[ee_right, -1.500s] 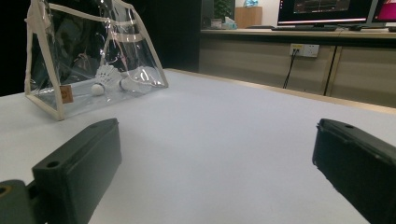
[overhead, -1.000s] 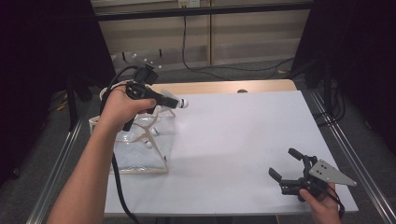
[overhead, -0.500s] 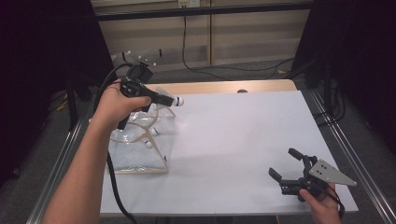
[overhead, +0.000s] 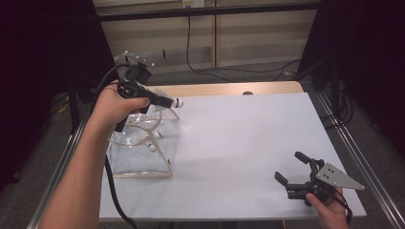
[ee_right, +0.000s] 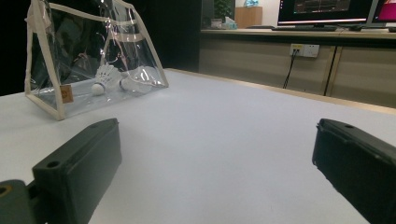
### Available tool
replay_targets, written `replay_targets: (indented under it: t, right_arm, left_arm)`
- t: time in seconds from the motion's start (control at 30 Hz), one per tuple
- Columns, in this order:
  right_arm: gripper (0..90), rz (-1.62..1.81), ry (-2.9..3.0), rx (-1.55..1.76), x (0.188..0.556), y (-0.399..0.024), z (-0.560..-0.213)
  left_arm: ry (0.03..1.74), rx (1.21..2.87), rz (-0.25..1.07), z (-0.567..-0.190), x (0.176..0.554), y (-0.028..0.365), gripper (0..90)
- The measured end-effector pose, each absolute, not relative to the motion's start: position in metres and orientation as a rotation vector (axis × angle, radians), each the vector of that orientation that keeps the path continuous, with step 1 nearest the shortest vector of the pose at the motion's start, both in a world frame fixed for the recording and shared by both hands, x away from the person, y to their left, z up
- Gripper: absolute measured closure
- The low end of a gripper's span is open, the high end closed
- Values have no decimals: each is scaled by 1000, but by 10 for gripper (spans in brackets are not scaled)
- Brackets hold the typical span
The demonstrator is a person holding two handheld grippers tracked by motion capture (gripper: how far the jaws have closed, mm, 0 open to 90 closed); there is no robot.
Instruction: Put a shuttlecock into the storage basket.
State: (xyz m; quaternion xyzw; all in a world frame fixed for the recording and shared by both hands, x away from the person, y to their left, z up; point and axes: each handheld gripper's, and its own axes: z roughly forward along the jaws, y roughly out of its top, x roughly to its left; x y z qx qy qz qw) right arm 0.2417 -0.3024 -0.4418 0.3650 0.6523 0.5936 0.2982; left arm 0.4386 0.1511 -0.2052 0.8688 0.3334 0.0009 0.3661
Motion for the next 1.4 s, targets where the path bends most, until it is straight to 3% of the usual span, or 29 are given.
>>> replay_targets:
  t: [1.4]
  right_arm:
    - [8, 1577, 1734, 969, 242, -302, -442]
  left_arm:
    - [935, 2201, 51, -197, 439, 182, 889]
